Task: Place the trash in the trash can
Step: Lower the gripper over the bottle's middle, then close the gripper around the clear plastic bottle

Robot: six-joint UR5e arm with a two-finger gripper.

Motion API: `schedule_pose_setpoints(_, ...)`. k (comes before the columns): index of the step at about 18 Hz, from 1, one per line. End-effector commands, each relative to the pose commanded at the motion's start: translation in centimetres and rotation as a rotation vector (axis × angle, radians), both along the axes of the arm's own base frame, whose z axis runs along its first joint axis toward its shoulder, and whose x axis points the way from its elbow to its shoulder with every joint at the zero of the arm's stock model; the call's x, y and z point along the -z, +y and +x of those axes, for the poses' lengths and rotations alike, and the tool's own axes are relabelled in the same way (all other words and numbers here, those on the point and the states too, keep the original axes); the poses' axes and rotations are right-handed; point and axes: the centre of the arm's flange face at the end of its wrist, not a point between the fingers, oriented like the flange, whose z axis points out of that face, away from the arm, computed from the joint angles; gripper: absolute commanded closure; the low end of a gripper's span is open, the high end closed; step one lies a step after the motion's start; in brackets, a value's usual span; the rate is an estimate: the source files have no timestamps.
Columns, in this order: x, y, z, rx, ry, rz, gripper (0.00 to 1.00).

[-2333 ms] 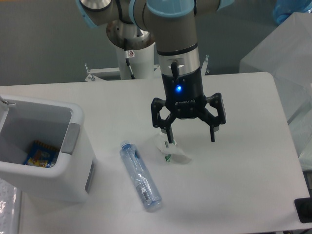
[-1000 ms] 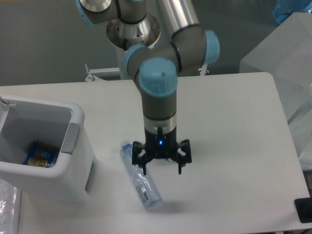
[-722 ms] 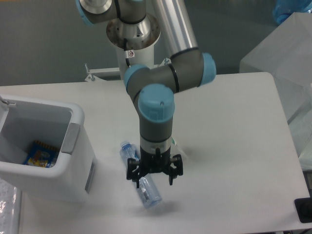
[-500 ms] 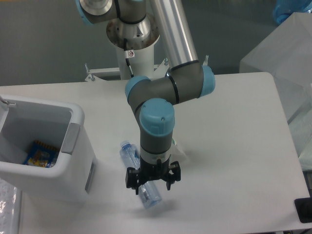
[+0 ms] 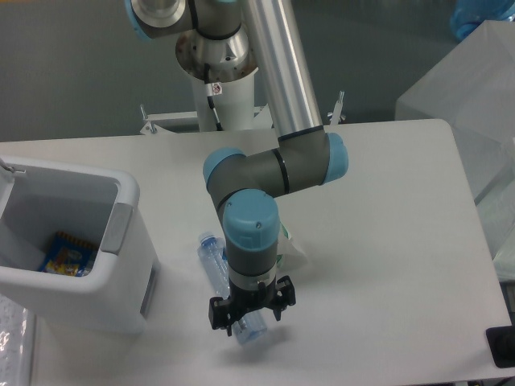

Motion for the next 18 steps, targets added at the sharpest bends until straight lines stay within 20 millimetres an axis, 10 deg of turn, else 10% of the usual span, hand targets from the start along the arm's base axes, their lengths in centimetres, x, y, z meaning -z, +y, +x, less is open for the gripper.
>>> schedule_pose_setpoints(18, 4.6, 1.2, 1.1, 0.016, 0.015, -0.054, 0.00)
